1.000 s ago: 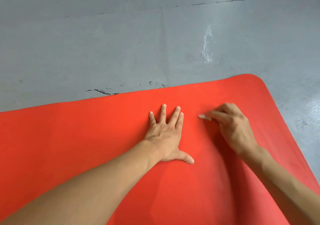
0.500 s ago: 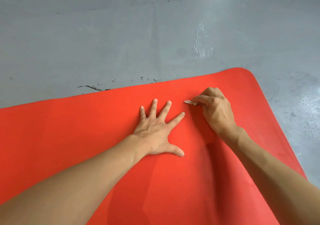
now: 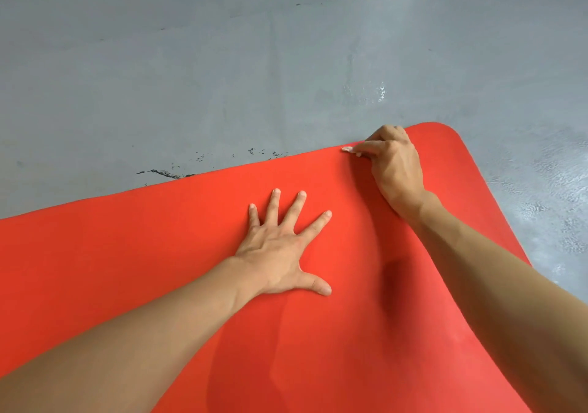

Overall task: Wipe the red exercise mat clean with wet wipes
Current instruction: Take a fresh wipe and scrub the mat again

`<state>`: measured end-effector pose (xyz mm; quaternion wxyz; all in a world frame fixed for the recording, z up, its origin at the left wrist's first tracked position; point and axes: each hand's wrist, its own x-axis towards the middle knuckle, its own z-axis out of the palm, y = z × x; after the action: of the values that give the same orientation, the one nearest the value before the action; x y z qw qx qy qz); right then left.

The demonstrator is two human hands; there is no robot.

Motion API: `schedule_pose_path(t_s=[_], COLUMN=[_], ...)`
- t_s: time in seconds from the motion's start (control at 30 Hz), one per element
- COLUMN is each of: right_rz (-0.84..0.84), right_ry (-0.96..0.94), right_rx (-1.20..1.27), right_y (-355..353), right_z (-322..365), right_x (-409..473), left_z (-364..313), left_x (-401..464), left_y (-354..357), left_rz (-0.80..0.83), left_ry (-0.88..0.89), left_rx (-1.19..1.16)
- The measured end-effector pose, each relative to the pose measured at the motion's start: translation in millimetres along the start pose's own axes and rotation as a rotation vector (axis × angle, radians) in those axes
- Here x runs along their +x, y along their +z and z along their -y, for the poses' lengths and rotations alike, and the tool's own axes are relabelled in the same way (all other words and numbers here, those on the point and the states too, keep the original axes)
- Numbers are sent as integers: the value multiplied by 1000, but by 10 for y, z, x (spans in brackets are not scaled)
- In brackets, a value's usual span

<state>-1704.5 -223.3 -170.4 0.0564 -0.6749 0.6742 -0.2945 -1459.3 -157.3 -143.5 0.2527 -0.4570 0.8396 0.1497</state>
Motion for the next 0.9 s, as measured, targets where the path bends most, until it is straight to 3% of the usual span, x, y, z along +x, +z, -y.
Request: schedule_pose_path(t_s=[0.2,0.33,0.4,0.5,0.63,0.77,0.83,0.9], right_rz=[109,179,86,73,25,177,228,191], right_ry=[-107,-275,-142,43,-24,-144,-257,-237], right_rx=[19,-16,-53,-61,-17,44,27,-19], right_y=[-476,-449,-302,-173,-385,-770,-822,-729], right_z=[-5,-157,-277,-352,-313,-316,-396,-478], right_x=[-1218,-579,-37,325,-293,-1246,-1134,-670], left_z=[-10,1,2,-7,-1,-12,-6,5], left_x=[1,-5,-4,-6,-12,8,10,17], left_y=[-20,-7,-9,-17,-15,-3,4,7], left_rz=[23,26,30,31,32,28,28,31], left_ry=[8,4,0,-6,-5,3,5,5], left_rx=[0,4,3,3,5,6,11,13])
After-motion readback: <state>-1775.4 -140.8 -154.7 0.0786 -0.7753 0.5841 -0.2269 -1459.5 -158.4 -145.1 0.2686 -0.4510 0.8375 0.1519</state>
